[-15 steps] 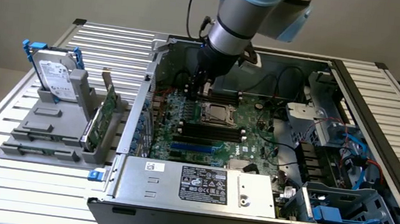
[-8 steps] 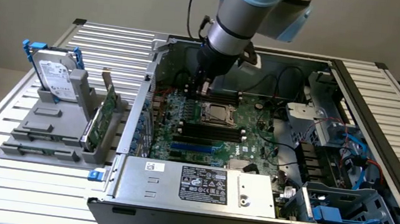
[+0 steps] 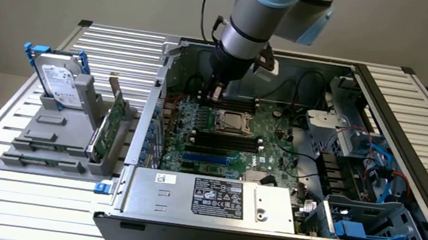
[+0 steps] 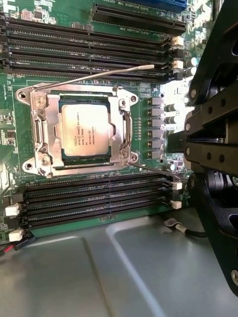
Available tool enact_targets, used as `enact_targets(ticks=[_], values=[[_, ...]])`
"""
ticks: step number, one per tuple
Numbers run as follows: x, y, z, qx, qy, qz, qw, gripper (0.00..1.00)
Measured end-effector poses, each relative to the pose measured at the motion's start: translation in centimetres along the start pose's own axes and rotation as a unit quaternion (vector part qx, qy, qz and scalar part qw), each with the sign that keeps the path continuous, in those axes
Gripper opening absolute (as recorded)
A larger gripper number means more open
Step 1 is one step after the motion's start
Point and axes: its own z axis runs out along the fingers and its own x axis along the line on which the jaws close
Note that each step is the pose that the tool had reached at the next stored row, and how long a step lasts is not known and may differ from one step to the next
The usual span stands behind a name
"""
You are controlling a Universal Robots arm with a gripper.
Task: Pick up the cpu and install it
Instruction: 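Close the cpu cover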
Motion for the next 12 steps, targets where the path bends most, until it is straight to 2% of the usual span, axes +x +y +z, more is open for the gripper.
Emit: enact_targets(ticks=[5,12], values=[[0.0,-0.25,-0.02,-0.0026,0.0086,0.023,0.9997,0.11],[-0.1,-1.36,-0.04,-0.0012,0.0306,0.027,0.9992,0.11]])
